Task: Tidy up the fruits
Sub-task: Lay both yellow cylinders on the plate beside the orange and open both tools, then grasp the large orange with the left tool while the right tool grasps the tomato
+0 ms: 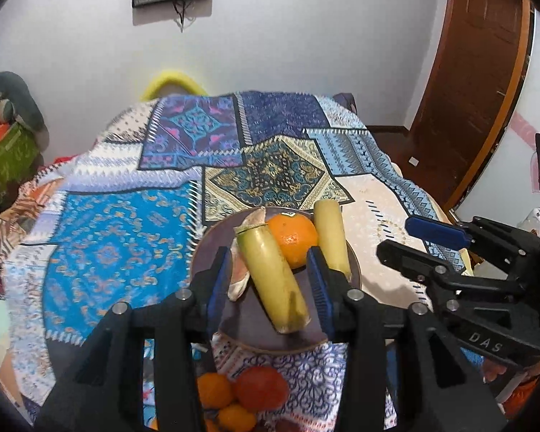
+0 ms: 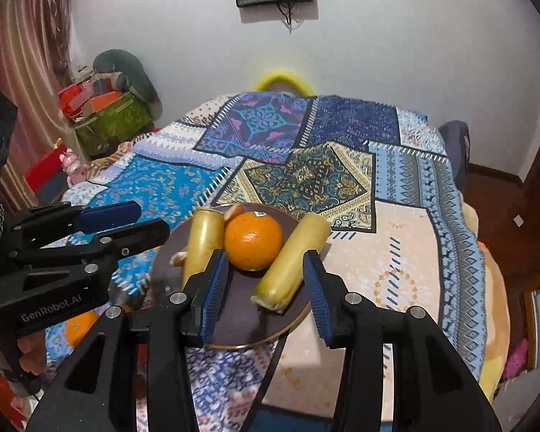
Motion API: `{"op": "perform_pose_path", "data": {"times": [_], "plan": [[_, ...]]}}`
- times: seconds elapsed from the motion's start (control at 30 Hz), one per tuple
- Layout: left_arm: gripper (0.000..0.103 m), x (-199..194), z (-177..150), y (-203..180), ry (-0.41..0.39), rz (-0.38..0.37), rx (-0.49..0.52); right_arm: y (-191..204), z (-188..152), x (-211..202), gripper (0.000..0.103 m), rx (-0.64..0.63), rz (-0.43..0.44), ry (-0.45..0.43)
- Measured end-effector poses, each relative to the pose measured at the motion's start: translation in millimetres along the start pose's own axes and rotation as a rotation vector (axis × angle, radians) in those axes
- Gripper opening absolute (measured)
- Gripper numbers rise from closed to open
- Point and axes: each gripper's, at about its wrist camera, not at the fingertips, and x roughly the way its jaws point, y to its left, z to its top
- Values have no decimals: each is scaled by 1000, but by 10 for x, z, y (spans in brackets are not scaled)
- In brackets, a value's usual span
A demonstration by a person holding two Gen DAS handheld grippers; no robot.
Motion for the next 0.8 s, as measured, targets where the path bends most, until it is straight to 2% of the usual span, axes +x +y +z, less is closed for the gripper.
{"op": "perform_pose_path", "data": {"times": [0.07, 0.13, 0.23, 0.3, 0.47, 0.5, 0.53, 0.6, 0.8], "plan": [[48, -154, -35, 14, -13, 9, 8, 48, -1, -82, 41, -5, -1, -13], [51, -289, -75, 39, -23, 17, 12, 107, -12, -194, 47, -12, -6, -31], [56, -474, -145, 100, -36, 34, 15, 189, -34, -316, 47, -17, -8, -46], [63, -582, -203, 158, -39, 50, 13, 249, -59, -374, 47, -23, -7, -47], [66, -781, -395, 339, -24, 86, 19, 424, -171, -474, 48, -43, -5, -49], [67, -809, -436, 378, -19, 91, 18, 446, -205, -494, 50, -42, 0, -47], [67, -826, -476, 425, -14, 97, 17, 473, -235, -508, 56, -41, 5, -45], [69, -856, -568, 531, -1, 104, 3, 528, -284, -514, 60, -38, 5, -52], [70, -801, -828, 786, 54, 109, -43, 722, -384, -392, 60, -47, 23, -14]]}}
